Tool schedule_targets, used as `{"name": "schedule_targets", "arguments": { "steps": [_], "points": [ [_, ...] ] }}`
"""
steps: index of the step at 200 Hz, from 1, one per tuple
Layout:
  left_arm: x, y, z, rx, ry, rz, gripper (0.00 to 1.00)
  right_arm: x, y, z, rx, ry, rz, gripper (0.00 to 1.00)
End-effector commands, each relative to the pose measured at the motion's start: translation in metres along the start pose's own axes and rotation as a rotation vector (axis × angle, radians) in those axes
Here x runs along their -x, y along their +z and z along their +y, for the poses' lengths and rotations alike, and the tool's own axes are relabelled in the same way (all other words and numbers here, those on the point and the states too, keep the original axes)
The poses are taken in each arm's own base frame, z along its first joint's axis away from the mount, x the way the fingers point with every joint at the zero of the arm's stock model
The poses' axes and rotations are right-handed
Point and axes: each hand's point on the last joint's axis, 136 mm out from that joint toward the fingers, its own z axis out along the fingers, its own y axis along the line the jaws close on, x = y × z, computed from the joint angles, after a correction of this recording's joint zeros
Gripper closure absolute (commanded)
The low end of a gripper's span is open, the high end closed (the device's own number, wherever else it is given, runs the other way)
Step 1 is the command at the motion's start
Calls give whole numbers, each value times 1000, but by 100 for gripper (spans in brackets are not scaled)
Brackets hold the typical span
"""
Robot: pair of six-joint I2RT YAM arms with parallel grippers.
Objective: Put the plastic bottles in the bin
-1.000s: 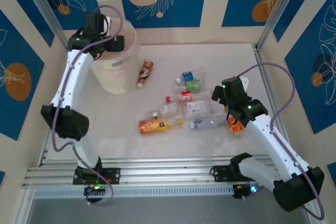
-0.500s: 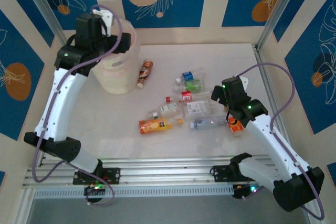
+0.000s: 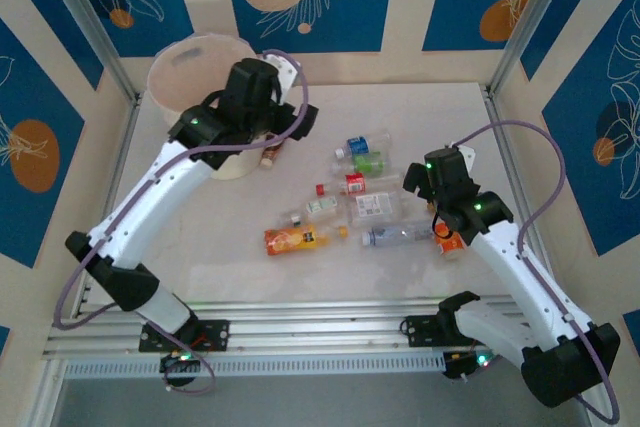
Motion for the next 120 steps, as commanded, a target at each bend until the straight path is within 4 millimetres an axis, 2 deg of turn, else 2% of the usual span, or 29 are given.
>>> {"name": "schedule_targets", "arguments": {
  "steps": [1, 52, 120],
  "points": [
    [-16, 27, -16, 9, 24, 53, 0, 4, -5, -2, 3, 39, -28, 1],
    [-55, 77, -38, 19, 44, 157, 1, 3, -6, -5, -5, 43, -29, 1],
    [-103, 135, -31, 151, 125, 292, 1, 1, -5, -8, -22, 42, -24, 1]
  ]
}}
